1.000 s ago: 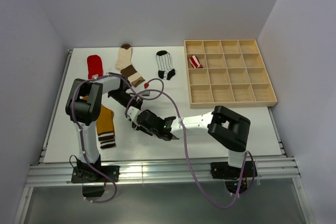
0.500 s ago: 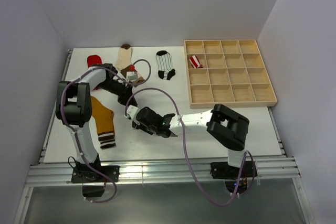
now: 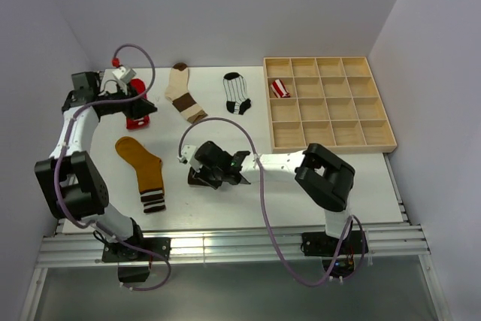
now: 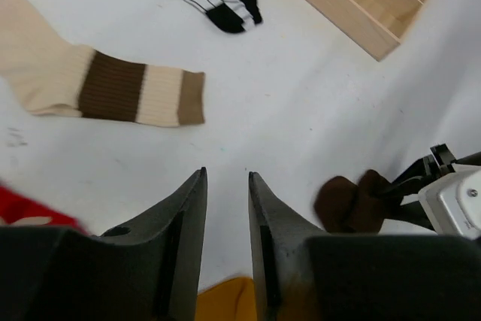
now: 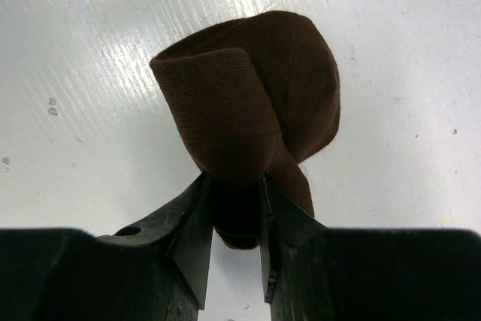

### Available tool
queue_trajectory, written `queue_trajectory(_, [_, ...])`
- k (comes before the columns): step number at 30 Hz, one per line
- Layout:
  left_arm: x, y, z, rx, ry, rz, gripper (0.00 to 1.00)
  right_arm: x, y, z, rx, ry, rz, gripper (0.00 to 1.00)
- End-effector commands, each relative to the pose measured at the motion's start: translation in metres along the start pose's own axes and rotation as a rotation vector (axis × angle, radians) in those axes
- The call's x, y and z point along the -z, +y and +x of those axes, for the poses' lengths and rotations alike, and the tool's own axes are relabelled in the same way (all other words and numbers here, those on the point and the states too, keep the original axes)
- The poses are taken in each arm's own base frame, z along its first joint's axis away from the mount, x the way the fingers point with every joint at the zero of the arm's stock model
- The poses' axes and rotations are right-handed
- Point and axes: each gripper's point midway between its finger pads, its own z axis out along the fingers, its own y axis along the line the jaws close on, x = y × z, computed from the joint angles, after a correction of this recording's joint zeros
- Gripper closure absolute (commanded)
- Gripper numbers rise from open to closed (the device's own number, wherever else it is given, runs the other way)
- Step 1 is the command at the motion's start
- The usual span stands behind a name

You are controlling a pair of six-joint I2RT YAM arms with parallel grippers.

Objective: Roll the socks
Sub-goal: Roll the sock at the center of the board.

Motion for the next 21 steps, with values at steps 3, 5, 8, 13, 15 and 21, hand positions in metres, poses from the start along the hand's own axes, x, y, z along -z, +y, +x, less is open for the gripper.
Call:
queue_trajectory(3, [0.031,-0.004,-0.052,-0.156,-0.116,-0.089,0.65,-0.001,0.007,0.023,-0.059,0.133,-0.141,0.93])
queue_trajectory(5, [0.037,-0.015,-0.050,-0.214,-0.095,-0.088,0.61,-0.001,0.005,0.029,-0.084,0.165,-0.181,0.92])
queue_trajectory(8, [0.042,-0.029,-0.041,-0.329,-0.049,-0.075,0.55,0.000,0.000,0.024,-0.118,0.183,-0.229,0.94])
queue_trajectory(13, [0.044,-0.047,-0.016,-0.499,0.060,-0.091,0.49,0.000,-0.004,0.021,-0.162,0.216,-0.304,0.96])
queue_trajectory(15, [0.040,-0.055,0.003,-0.576,0.126,-0.089,0.47,-0.001,-0.005,0.020,-0.179,0.232,-0.330,0.96])
queue_trajectory(21, [0.016,-0.085,0.070,-0.712,0.312,-0.031,0.45,-0.004,-0.012,0.021,-0.206,0.270,-0.348,0.96])
